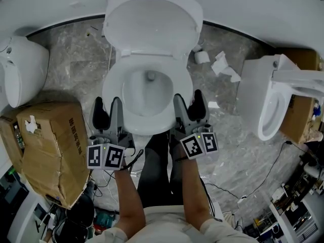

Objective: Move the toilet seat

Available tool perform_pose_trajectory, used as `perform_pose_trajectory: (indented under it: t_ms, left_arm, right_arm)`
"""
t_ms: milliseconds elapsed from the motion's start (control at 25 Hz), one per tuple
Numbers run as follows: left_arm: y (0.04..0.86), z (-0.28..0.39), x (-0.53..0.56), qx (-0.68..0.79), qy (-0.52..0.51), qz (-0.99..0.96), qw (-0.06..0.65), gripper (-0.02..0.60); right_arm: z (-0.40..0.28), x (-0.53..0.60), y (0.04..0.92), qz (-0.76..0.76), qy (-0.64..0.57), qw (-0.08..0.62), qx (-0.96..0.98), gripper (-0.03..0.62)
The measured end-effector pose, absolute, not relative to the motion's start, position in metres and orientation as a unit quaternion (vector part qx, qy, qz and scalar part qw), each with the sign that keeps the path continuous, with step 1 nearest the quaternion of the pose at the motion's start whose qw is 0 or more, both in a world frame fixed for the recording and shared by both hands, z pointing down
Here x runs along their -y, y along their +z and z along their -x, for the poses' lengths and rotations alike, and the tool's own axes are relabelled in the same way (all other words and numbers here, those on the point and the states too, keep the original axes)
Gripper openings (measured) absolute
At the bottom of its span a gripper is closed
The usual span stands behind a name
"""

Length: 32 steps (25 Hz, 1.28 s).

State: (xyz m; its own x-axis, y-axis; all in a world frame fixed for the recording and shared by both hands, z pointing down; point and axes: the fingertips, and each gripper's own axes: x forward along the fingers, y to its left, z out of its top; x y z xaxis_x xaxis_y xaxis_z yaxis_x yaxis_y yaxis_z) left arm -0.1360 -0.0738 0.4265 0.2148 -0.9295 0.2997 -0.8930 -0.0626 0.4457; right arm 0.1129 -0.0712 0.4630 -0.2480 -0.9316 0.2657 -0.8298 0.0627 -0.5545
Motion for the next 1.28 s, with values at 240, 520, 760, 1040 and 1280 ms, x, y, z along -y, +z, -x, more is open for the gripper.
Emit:
perform_pose_trajectory:
  t_ms: [240, 520, 760, 1040, 1280]
  left_arm:
    - [0.421, 0.136, 0.085, 0.623, -0.043, -0.73, 0.278, 0.298]
    - [0.406, 0.134, 0.108, 0.611, -0.067, -0.739, 0.274, 0.298]
    - [0.394, 0.13, 0.128, 0.601, -0.084, -0.751, 0.262, 0.298]
    - [0.384, 0.127, 0.151, 0.595, -0.096, -0.758, 0.249, 0.298]
    - [0.377, 0.126, 0.167, 0.593, -0.103, -0.761, 0.241, 0.298]
  right_arm:
    - [-0.109, 0.087, 0.448, 0.597, -0.273, 0.055, -0.752, 0.367]
    - [-0.11, 0.11, 0.426, 0.591, -0.236, 0.064, -0.769, 0.359]
    - [-0.109, 0.131, 0.404, 0.584, -0.194, 0.062, -0.785, 0.359]
    - [-0.107, 0.142, 0.386, 0.585, -0.17, 0.073, -0.79, 0.359]
    - [-0.101, 0.155, 0.372, 0.581, -0.152, 0.078, -0.796, 0.359]
